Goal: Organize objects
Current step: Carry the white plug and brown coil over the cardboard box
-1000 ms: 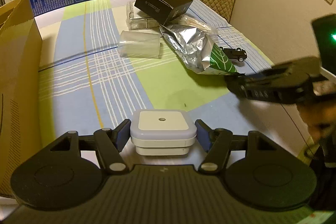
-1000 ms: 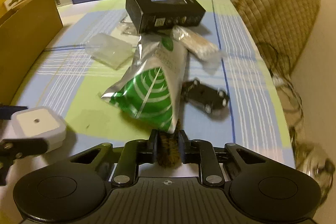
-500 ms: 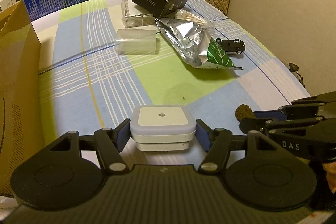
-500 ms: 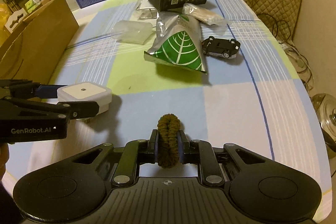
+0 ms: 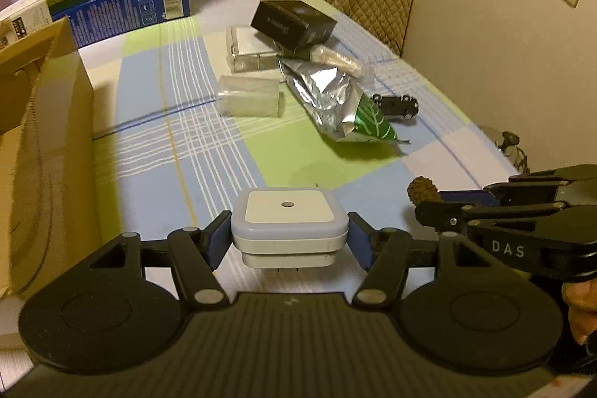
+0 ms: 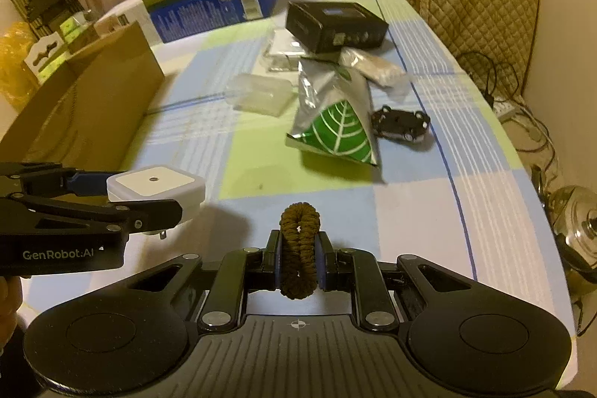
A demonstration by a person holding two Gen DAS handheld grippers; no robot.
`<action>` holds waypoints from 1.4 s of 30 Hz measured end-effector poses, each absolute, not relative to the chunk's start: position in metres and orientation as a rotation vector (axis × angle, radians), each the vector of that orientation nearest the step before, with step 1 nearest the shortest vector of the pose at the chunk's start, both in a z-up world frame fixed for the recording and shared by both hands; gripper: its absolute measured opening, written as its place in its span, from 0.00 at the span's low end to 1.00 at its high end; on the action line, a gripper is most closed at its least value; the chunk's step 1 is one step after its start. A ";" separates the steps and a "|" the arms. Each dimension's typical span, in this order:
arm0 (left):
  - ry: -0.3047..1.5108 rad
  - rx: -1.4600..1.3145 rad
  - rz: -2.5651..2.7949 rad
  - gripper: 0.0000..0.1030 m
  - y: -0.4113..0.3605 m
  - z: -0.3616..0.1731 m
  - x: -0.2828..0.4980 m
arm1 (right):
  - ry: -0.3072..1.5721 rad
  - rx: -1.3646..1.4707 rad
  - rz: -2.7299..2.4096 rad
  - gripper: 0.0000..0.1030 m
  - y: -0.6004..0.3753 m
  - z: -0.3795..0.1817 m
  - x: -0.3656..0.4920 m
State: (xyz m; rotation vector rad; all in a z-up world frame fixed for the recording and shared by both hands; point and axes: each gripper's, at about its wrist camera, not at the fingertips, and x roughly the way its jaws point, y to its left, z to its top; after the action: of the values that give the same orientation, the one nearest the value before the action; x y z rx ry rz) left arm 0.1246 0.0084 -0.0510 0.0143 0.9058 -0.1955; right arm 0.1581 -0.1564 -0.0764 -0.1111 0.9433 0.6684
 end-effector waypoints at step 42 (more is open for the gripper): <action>0.712 -0.007 0.152 0.58 0.188 0.076 0.029 | 0.756 -0.186 1.076 0.14 0.021 0.031 0.074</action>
State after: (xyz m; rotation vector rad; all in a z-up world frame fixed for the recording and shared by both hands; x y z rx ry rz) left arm 0.0292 0.1885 0.0760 -0.0066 0.7122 0.1515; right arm 0.0739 0.0205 0.0310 -0.1859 0.7558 1.0762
